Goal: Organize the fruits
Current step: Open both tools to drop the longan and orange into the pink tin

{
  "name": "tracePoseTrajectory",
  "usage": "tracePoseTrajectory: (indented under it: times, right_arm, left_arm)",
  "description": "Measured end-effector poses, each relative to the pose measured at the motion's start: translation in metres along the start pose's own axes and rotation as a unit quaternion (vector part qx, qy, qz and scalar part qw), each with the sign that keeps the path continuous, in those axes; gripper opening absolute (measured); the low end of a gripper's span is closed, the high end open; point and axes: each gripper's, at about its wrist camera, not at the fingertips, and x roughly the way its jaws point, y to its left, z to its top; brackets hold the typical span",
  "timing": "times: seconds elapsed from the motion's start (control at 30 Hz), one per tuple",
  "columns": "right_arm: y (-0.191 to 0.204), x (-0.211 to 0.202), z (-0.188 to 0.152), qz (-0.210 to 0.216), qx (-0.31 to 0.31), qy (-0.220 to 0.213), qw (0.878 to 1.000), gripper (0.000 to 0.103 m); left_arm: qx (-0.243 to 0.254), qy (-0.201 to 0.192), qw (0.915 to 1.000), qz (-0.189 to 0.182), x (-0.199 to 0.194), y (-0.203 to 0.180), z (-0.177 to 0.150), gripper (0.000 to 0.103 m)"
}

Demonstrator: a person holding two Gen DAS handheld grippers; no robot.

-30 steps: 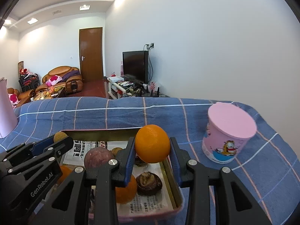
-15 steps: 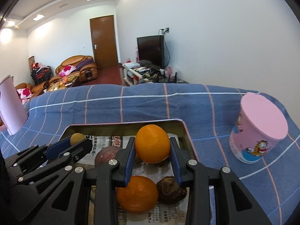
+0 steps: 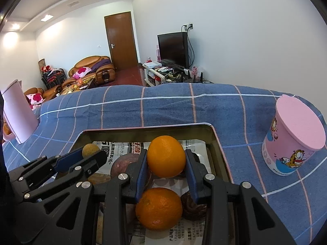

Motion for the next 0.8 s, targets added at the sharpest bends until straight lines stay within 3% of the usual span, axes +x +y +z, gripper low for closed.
tracePoseTrajectory:
  times: [0.27,0.47,0.6,0.67,0.7,0.73,0.8]
  right_arm:
    - [-0.014,0.001,0.000,0.030,0.029,0.003,0.999,0.039]
    - [-0.022,-0.005,-0.004,0.052,0.042,-0.001,0.998,0.044]
    - [-0.027,-0.019,-0.008,0.054,0.060,-0.031,0.996,0.044]
    - [-0.029,-0.028,-0.010,0.054,0.069,-0.052,0.995,0.044]
    - [-0.031,-0.034,-0.010,0.051,0.073,-0.067,0.994,0.051]
    - [-0.031,-0.038,-0.011,0.047,0.074,-0.079,0.993,0.061]
    - [-0.028,-0.052,-0.013,0.033,0.069,-0.115,0.990,0.063]
  left_arm:
    - [0.002,0.002,1.0000,0.001,0.000,0.001,0.000,0.030]
    - [-0.004,-0.011,0.9999,0.006,-0.012,0.006,-0.005,0.037]
    - [0.002,-0.030,0.9995,0.012,-0.024,0.005,-0.009,0.055]
    - [0.008,-0.043,0.9990,0.006,-0.033,0.003,-0.012,0.082]
    - [0.012,-0.056,0.9981,0.020,-0.038,0.002,-0.014,0.103]
    - [0.015,-0.074,0.9966,0.033,-0.044,0.001,-0.016,0.103]
    - [0.027,-0.110,0.9925,0.046,-0.057,0.000,-0.019,0.103]
